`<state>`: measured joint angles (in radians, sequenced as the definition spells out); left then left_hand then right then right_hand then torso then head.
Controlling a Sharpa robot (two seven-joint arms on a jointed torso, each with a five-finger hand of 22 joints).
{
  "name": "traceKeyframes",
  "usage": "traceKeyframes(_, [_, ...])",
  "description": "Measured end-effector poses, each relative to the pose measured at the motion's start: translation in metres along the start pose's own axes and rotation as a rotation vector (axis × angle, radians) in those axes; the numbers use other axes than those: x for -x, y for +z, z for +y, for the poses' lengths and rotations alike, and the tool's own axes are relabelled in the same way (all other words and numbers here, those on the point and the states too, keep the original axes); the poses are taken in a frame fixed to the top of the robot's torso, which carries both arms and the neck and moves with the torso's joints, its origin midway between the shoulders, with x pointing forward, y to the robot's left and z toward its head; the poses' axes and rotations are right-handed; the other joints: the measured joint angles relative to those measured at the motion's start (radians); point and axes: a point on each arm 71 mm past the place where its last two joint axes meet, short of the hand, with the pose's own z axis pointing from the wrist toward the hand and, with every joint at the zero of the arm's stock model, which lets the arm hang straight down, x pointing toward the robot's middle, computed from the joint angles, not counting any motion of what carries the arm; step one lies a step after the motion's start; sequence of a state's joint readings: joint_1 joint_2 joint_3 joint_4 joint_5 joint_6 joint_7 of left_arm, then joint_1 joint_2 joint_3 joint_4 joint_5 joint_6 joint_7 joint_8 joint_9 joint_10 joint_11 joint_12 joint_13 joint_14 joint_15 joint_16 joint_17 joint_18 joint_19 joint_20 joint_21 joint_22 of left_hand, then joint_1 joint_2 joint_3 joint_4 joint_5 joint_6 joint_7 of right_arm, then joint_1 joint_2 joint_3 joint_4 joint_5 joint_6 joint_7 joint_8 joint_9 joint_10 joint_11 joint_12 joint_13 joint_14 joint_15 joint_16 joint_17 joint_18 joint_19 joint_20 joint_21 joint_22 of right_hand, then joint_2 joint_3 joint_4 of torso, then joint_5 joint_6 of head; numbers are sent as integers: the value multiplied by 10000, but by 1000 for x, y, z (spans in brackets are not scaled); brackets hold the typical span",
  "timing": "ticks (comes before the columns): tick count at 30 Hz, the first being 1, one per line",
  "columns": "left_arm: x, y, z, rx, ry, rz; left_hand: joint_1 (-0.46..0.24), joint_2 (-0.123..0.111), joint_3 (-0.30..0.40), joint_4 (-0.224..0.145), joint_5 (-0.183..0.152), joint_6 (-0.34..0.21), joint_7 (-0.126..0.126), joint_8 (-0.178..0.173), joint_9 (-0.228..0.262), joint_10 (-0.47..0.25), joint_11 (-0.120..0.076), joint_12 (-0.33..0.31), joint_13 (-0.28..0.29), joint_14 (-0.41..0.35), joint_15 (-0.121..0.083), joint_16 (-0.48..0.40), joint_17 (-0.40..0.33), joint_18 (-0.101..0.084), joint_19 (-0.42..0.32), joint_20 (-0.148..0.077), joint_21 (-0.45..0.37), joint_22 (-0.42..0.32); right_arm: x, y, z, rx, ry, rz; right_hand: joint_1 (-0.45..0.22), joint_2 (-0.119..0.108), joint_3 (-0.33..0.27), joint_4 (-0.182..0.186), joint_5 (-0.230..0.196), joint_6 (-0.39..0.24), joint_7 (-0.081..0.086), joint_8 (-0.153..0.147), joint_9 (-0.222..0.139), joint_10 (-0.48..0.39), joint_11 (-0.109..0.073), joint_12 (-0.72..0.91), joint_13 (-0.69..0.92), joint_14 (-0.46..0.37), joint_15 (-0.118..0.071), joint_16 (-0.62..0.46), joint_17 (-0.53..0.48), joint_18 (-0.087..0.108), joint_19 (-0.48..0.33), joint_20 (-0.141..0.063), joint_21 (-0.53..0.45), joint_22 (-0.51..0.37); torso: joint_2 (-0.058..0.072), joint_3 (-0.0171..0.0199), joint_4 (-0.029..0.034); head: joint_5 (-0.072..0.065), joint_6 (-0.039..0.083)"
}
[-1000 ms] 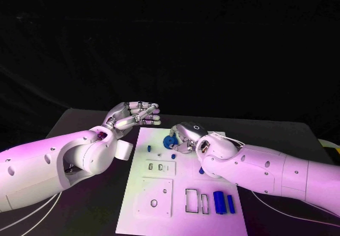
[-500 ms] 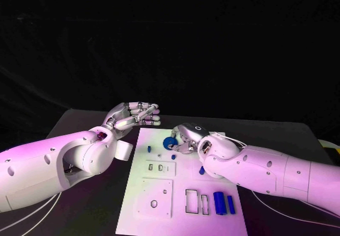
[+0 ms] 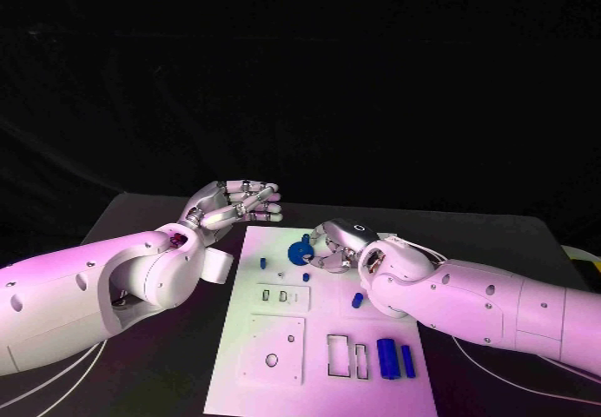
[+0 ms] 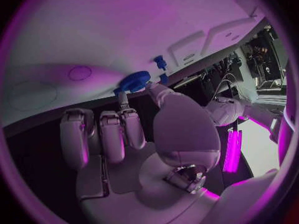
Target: Assemble the parts on the task board
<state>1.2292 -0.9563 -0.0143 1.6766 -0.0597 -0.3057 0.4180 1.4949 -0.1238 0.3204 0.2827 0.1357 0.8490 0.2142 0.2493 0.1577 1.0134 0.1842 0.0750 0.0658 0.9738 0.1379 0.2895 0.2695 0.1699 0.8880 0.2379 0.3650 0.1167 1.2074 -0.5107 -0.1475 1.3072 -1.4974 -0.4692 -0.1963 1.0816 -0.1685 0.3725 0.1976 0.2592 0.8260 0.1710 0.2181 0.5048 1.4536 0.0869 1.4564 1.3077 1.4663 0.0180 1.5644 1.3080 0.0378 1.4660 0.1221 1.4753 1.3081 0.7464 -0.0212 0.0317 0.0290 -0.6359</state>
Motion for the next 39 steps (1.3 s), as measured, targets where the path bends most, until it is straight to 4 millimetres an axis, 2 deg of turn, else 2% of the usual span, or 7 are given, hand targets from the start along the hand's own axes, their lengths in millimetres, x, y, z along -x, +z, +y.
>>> traceKeyframes(5, [1, 0, 0, 4, 13, -28, 0, 0, 0, 0, 0, 0, 0, 0, 0, 0, 0, 0, 0, 0, 0, 0, -1, 1, 0, 0, 0, 0, 7, -14, -7, 72, 260, -326, 0, 0, 20, -20, 0, 32, -32, 0, 10, 0, 0, 0, 0, 0, 0, 0, 0, 0, 0, 0, 0, 0, -9, 1, -15, -20, 29])
traceKeyframes(9, [3, -1, 0, 9, 26, -55, 0, 0, 0, 0, 0, 0, 0, 0, 1, 0, 0, 1, -1, 0, 0, 0, -1, 0, 0, 0, 0, 1, 23, -30, -24, -42, 497, -641, 427, -82, 244, -253, -6, 107, -35, -58, 10, 36, -36, 0, -1, 0, 0, 0, -1, 0, 0, 0, 0, -1, -28, 14, -36, -46, 48])
traceKeyframes(11, [4, -1, 0, 12, 41, -89, 0, 0, 0, 0, 0, 0, 0, 0, 0, 0, 0, 1, -1, 0, 0, 0, -1, 0, 0, 0, 0, 1, 37, -39, -39, -235, 681, -811, 711, -70, 310, -439, -144, 107, -35, -98, 9, 36, -36, 0, -1, 0, 0, 0, -1, 0, 0, 0, -44, -1, -41, 26, -60, -48, 58])
traceKeyframes(15, [6, -2, 0, 15, 58, -128, 0, 0, 0, 0, 0, 0, 0, -39, 1, 0, 0, 1, -1, 0, 0, 0, 17, 1, 0, 0, 0, -9, 60, -59, -70, -689, 1163, -941, 1233, -270, 407, -914, -764, 178, -35, -262, -8, 36, -36, -1, -1, 0, 0, 0, -2, 1, 0, 0, -156, -2, -82, 57, -138, -102, 76])
traceKeyframes(19, [7, -1, 0, 17, 67, -146, 0, 0, 0, 0, 0, 0, 0, -39, 1, 0, 0, 1, -2, 0, 0, 0, 18, 0, 0, 0, 0, -8, 75, -80, -106, -1320, 1737, -789, 1521, -414, 473, -1223, -1025, 168, -255, -368, -37, -46, -232, -1, -2, 20, -166, 0, -2, 1, 1, -113, -182, -2, -123, 87, -209, -166, 77])
traceKeyframes(29, [8, 1, 1, 21, 80, -172, 0, 0, -1, 0, 0, 0, 0, -39, 2, 0, 0, 1, -2, 0, 0, 0, 17, 0, 0, 0, 0, -8, 72, -108, -150, -1908, 2516, -79, 1769, -452, 525, -1496, -1021, 172, -390, -526, -66, -54, -340, -43, -3, -35, -291, 0, -3, 0, -14, -206, -182, -4, -167, 184, -290, -213, 47])
traceKeyframes(39, [10, 1, 2, 29, 102, -218, 0, 0, -1, 0, 0, 0, 0, -39, 2, 0, 0, 1, -3, 0, 0, 0, 16, 0, 0, 0, 0, -7, 53, -109, -158, -2028, 2725, 280, 1877, -453, 582, -1661, -852, 28, -246, -682, -92, -18, -303, -43, -3, -35, -291, 0, -4, 0, -15, -205, -182, -5, -159, 219, -277, -162, 4])
